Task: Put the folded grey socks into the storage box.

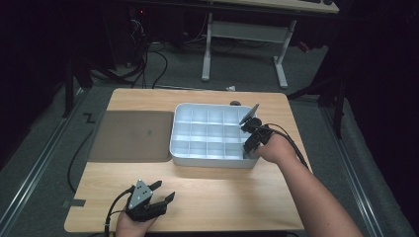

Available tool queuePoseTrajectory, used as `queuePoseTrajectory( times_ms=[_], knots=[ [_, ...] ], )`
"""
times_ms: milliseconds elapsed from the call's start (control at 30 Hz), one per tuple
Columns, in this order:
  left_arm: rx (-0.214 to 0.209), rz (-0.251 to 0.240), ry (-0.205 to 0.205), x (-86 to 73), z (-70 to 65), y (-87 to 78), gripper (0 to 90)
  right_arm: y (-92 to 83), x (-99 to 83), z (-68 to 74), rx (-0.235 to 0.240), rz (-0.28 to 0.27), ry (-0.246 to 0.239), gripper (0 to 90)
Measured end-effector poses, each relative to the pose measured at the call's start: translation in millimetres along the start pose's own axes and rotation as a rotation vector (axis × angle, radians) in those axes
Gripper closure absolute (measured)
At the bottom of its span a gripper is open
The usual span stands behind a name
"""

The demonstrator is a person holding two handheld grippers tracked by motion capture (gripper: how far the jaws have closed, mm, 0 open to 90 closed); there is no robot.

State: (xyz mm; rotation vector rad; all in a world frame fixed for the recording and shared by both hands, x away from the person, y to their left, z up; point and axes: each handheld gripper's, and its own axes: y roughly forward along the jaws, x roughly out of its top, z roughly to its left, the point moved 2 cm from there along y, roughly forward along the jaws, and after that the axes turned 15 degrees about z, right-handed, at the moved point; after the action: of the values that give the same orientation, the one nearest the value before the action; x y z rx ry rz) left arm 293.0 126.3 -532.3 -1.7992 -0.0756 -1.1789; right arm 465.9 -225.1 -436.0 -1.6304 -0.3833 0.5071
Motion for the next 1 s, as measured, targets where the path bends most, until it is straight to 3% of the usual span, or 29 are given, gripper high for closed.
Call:
queuePoseTrajectory(
  times_ms=[67,133,200,233,400,567,633,667,733,800,833,900,933,1000],
  knots=[
    [0.0,0.0,-0.001,-0.1,0.1,0.0,37.7,-4.8,1.9,0.1,0.003,-0.004,0.013,67.3],
    [0.0,0.001,-0.001,-0.1,0.2,-0.3,37.7,-7.4,4.6,-0.7,-0.007,-0.01,0.015,79.2],
    [0.0,0.0,-0.001,-0.1,0.5,-0.5,37.7,-6.5,8.6,-3.0,-0.037,-0.024,-0.02,86.9],
    [0.0,0.001,-0.002,-0.2,0.7,-0.5,37.7,-5.6,10.1,-1.5,-0.028,-0.016,0.004,89.3],
    [0.001,0.001,-0.002,-0.4,1.2,-0.9,37.7,12.8,20.0,-1.7,-0.071,0.042,-0.014,90.0],
    [-0.002,0.0,-0.005,-0.5,1.7,-0.8,37.7,26.0,24.3,0.2,-0.067,0.075,-0.021,90.0],
    [-0.003,0.001,-0.005,-0.5,1.7,-0.7,37.7,31.9,24.7,2.5,-0.061,0.099,0.014,90.0],
    [-0.003,0.0,-0.005,-0.5,1.7,-0.8,37.7,35.1,26.6,-1.3,-0.078,0.085,-0.043,90.0],
    [-0.003,0.0,-0.005,-0.5,1.7,-0.9,37.7,37.6,27.2,0.8,-0.06,0.105,-0.006,90.0],
    [-0.003,-0.001,-0.004,-0.4,1.5,-0.8,37.7,39.0,27.9,0.6,-0.062,0.108,-0.009,90.0],
    [-0.003,0.0,-0.003,-0.4,1.3,-0.7,37.7,39.1,27.4,3.2,-0.058,0.119,0.024,90.0],
    [-0.005,0.001,-0.003,-0.3,0.9,-0.6,37.7,39.9,28.3,1.3,-0.073,0.109,-0.014,90.0],
    [-0.004,-0.001,-0.003,-0.2,0.7,-0.4,37.7,39.2,27.6,2.7,-0.064,0.114,0.009,90.0],
    [-0.005,-0.002,-0.004,-0.1,0.6,-0.5,37.7,36.7,26.7,1.0,-0.064,0.096,-0.012,90.0]
  ],
)
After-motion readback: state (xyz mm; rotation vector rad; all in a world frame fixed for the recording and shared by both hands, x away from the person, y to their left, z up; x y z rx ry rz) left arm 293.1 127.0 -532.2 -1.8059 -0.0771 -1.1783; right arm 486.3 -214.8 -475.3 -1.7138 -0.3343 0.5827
